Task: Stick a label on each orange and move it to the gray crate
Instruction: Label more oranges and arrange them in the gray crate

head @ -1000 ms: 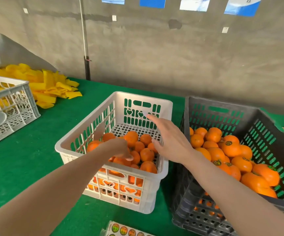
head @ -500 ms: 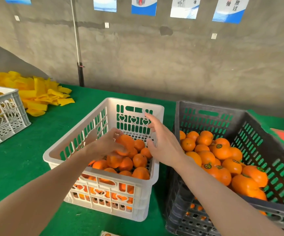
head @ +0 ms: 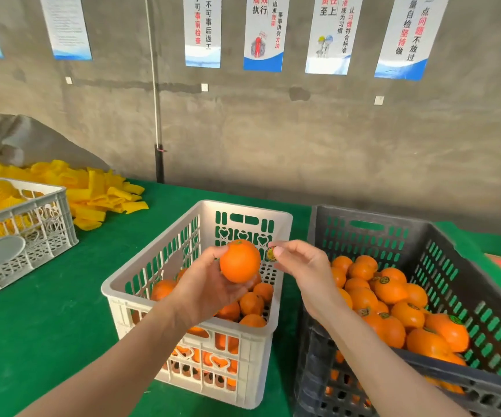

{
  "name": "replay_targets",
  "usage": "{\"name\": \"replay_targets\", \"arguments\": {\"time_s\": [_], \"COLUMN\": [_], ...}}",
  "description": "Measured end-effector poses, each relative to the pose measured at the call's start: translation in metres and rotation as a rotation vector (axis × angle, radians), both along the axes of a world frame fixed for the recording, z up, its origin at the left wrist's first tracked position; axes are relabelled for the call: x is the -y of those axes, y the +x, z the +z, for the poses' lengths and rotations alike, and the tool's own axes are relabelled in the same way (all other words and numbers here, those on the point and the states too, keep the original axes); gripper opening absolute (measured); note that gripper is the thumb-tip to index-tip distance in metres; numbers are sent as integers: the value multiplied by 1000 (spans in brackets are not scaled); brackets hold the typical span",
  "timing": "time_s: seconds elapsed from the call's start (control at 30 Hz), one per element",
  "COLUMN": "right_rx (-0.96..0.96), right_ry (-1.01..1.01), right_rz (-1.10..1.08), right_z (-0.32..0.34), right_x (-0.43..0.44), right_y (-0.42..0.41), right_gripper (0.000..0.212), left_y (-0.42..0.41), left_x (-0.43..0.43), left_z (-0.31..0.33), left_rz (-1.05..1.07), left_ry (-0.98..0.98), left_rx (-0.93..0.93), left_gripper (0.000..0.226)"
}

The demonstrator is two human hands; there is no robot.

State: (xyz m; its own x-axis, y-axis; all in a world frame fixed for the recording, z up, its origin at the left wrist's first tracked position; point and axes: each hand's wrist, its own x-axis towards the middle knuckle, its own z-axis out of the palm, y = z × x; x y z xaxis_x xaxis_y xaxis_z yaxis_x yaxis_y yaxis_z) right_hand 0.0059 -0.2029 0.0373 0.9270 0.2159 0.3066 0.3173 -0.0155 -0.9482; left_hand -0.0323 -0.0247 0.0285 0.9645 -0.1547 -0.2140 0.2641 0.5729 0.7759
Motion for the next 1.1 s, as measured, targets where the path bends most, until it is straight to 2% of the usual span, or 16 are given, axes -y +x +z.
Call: {"name": "replay_targets", "arguments": {"time_s": [0.1, 0.37, 0.6, 0.73, 0.83, 0.9, 1.0, 1.1], "right_rx": [20, 201, 437, 562, 633, 587, 385, 369], "right_ry": [-19, -187, -356, -405, -401, -370, -313, -320], "right_rz": [58, 17, -102, -193, -240, -245, -181, -105], "right_z": [-1, 3, 6, 4, 0, -2, -3, -10], "right_x": [2, 22, 33, 35, 36, 39, 46, 51], "right_y": [-14, -35, -52, -60, -63, -64, -64, -69], "right_gripper": [7, 15, 10, 12, 11, 18, 50, 57], "left_y": [-5, -18, -28, -33, -36, -39, -42, -44], "left_x": [17, 49, 68, 73, 76, 78, 81, 87], "left_z": [5, 12, 12, 11, 11, 11, 11, 10], "left_rz": [1, 29, 46, 31, 4, 15, 24, -19], "left_ry": [-25, 32, 42, 32, 21, 32, 76, 146], "left_rx": [-24, -9, -17, -7, 27, 40, 35, 92], "left_gripper": [70, 55, 68, 65, 54, 49, 44, 37]}}
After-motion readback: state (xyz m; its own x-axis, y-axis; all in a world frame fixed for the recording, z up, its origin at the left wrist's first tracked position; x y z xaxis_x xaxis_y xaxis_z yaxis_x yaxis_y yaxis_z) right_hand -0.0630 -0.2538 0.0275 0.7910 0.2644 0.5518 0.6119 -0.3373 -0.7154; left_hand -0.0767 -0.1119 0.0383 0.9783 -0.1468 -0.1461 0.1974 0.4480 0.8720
